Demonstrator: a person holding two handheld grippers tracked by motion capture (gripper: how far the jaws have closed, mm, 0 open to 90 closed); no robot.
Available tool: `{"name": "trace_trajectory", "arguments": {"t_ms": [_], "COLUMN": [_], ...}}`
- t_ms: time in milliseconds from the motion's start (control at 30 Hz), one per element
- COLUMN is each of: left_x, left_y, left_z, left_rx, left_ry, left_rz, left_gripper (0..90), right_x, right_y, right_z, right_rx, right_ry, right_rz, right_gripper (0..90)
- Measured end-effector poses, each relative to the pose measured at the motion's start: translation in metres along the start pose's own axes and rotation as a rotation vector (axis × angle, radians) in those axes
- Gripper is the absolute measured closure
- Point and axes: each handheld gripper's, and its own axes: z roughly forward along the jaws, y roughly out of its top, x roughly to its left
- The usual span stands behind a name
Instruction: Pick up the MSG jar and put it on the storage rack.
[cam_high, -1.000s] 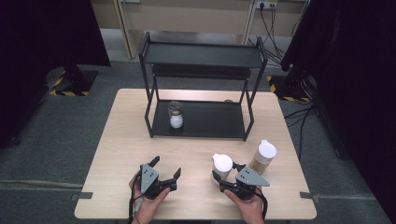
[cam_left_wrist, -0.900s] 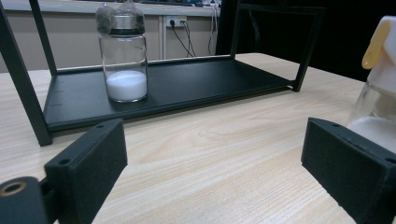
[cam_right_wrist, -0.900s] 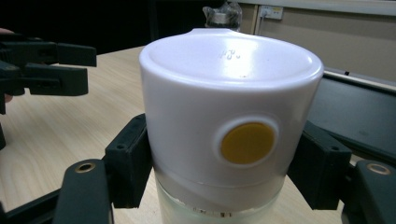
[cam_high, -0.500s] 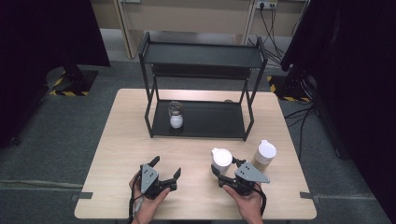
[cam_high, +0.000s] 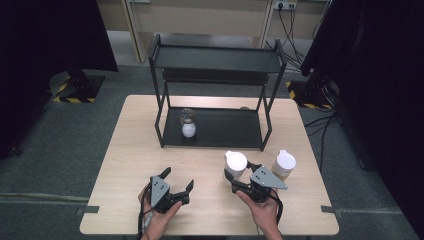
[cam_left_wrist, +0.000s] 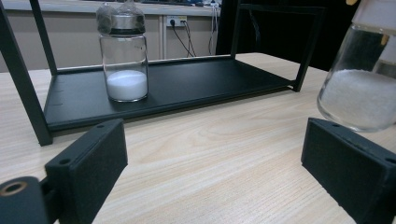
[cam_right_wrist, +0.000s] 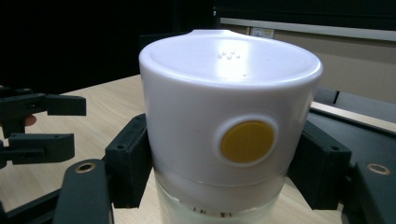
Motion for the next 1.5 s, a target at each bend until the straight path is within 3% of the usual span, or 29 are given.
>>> {"name": "trace_trajectory", "arguments": {"t_ms": [1500], "left_x": [0.000], "left_y": [0.000], "left_z": [0.000], "left_rx": [-0.002], "left_ry": [-0.001], "left_rz": [-0.004], "left_gripper": [6.2], "right_x": [-0.011], "right_y": [0.027], "right_z": [0.049], "right_rx": [-0.014], "right_ry": [-0.033], "right_rz": [0.015], "right_gripper": [30.8]}}
